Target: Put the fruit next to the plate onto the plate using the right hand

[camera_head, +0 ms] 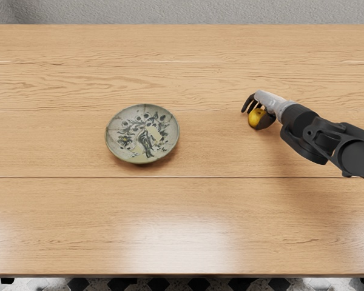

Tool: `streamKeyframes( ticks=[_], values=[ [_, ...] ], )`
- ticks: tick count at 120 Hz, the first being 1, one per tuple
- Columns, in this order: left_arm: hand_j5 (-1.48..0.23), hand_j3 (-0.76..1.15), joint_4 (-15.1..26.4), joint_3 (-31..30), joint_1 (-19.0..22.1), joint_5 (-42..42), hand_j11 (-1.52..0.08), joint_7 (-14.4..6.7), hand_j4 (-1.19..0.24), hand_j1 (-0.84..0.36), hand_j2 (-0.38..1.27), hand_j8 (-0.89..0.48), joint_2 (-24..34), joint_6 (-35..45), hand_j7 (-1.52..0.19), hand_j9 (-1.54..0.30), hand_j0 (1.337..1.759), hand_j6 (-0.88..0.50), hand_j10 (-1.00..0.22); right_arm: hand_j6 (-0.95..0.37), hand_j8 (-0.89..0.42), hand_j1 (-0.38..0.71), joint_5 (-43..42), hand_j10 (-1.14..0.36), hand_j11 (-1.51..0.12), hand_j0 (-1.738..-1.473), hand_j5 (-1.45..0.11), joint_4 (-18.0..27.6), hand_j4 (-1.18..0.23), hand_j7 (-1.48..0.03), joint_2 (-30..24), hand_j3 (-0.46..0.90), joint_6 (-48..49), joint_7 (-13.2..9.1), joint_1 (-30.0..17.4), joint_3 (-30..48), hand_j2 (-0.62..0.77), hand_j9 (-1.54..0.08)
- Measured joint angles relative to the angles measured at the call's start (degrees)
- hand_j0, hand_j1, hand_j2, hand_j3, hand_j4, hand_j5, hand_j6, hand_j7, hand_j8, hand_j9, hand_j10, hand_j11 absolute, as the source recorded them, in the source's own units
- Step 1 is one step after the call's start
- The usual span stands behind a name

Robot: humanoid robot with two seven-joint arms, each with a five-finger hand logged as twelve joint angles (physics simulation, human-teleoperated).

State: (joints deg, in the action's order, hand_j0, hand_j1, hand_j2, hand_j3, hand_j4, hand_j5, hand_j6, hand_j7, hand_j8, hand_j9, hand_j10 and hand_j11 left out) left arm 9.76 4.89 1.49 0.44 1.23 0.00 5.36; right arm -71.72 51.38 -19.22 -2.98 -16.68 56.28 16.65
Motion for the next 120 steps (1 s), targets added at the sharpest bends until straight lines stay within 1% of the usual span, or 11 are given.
streamKeyframes(
  ticks=[24,36,68,79,120],
  values=[
    [0.0,0.0,0.0,0.0,0.0,0.0,0.0,0.0,0.0,0.35,0.0,0.0,0.0,0.0,0.0,0.0,1.658,0.0,0.0,-0.46,-0.36,0.28,1.34,-0.48,-0.74,-1.654,-0.72,0.44,-0.62,-0.76,-0.23,0.0,0.38,0.01,0.09,0.02,0.07,-0.73],
    [0.0,0.0,0.0,-0.01,0.0,0.0,0.0,0.0,0.0,0.35,0.0,0.0,0.0,0.0,0.0,0.0,1.658,0.0,0.0,-0.5,-0.38,0.27,2.07,-0.51,-0.77,-1.655,-0.75,1.4,-0.62,-0.77,-0.56,0.0,0.64,0.03,0.21,0.32,0.13,-0.76],
    [0.0,0.0,0.0,-0.01,0.0,0.0,0.0,0.0,0.0,0.35,0.0,0.0,0.0,0.0,0.0,0.0,1.658,0.0,0.0,-0.56,-0.43,0.25,3.0,-0.55,-0.82,-1.656,-0.81,3.84,-0.62,-0.81,-1.64,0.0,0.93,0.04,0.47,0.67,0.22,-0.81],
    [0.0,0.0,0.0,0.0,0.0,0.0,0.0,0.0,0.0,0.35,0.0,0.0,0.0,0.0,0.0,0.0,1.658,0.0,0.0,-0.57,-0.43,0.25,3.06,-0.56,-0.83,-1.657,-0.82,5.95,-0.63,-0.82,-2.61,0.0,0.98,0.02,0.48,0.71,0.24,-0.83],
    [0.0,0.0,0.0,0.01,0.0,0.0,0.0,0.0,0.0,0.35,0.0,0.0,0.0,0.0,0.0,0.0,1.658,0.0,0.0,-0.59,-0.45,0.24,3.56,-0.58,-0.86,-1.658,-0.85,16.28,-0.63,-0.83,-6.21,0.0,0.93,-0.93,0.49,1.27,0.28,-0.85]
  ],
)
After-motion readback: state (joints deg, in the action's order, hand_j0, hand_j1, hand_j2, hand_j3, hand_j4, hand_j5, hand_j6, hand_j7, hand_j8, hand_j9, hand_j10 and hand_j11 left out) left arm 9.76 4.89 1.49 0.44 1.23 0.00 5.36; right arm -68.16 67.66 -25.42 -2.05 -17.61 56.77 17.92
